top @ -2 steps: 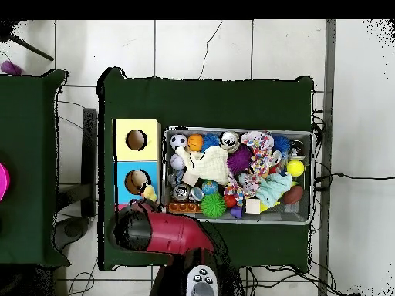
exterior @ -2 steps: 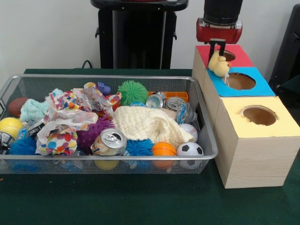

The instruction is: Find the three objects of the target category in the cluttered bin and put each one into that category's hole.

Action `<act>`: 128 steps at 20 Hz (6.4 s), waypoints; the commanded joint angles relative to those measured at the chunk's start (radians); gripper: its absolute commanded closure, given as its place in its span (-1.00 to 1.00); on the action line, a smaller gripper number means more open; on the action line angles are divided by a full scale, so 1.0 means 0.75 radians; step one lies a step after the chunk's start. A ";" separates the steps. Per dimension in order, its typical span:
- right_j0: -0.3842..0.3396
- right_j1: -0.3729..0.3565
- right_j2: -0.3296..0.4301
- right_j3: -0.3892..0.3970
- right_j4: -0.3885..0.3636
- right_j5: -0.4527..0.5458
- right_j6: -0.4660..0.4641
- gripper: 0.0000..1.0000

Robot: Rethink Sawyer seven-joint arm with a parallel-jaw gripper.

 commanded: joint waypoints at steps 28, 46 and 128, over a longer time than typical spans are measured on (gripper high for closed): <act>0.055 -0.054 0.119 0.321 0.036 -0.178 0.300 1.00; 0.152 0.098 0.138 0.255 0.144 -0.324 0.331 1.00; 0.003 0.156 0.098 0.175 -0.046 -0.356 0.204 1.00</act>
